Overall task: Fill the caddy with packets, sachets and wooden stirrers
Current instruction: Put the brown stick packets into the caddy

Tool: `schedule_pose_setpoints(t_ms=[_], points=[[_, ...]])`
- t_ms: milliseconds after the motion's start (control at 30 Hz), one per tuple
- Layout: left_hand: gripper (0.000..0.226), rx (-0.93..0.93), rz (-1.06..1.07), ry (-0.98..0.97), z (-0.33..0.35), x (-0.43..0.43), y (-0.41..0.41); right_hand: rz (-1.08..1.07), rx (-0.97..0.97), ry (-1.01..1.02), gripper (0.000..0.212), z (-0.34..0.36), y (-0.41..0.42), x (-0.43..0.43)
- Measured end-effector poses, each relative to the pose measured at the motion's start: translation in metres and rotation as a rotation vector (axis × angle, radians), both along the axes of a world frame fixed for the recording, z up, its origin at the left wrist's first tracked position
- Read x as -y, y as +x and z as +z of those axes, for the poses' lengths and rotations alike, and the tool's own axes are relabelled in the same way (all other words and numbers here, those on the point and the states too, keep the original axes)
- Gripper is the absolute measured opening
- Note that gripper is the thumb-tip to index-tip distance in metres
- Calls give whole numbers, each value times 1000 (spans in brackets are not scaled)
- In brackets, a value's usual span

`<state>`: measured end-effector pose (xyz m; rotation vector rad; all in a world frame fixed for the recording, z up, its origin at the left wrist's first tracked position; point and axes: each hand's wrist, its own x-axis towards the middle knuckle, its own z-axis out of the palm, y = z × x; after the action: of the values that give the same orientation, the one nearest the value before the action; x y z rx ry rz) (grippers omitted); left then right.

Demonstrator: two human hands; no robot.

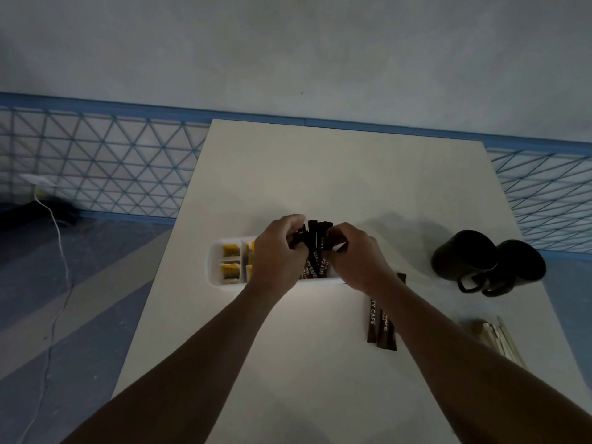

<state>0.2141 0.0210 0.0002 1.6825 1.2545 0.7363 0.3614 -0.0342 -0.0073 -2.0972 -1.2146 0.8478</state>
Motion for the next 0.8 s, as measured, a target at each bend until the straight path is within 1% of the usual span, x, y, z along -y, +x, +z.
schedule_pose_setpoints(t_ms=[100,133,233,300,367,467,533,633,733,767,800], points=[[32,-66,5,17,7,-4,-11,-45,-14,13,29,-2,1,1],[32,-85,-2,0,8,-5,-14,-58,-20,20,29,-3,1,1],[54,-153,-61,-95,9,-7,-22,-77,-31,37,30,-6,-1,0],[60,-210,-93,-119,7,-6,-21,-100,-38,44,36,-9,-2,-1],[52,-259,-82,-94,3,-5,-17,-118,-42,52,45,-11,-4,-3],[36,-271,-55,-47,1,-4,-8,-119,-19,59,61,-14,-3,-7],[31,-275,-63,-21,1,-5,-1,-99,16,54,66,-14,-1,-9],[36,-281,-57,3,3,-7,7,-46,20,52,56,-11,0,-11],[53,-307,-52,7,0,-12,14,-37,-22,73,47,-11,3,-12],[54,-332,-61,4,-1,-15,16,-43,-40,83,43,-11,4,-13],[48,-367,-80,7,-2,-17,18,-48,-58,91,41,-11,4,-13]])
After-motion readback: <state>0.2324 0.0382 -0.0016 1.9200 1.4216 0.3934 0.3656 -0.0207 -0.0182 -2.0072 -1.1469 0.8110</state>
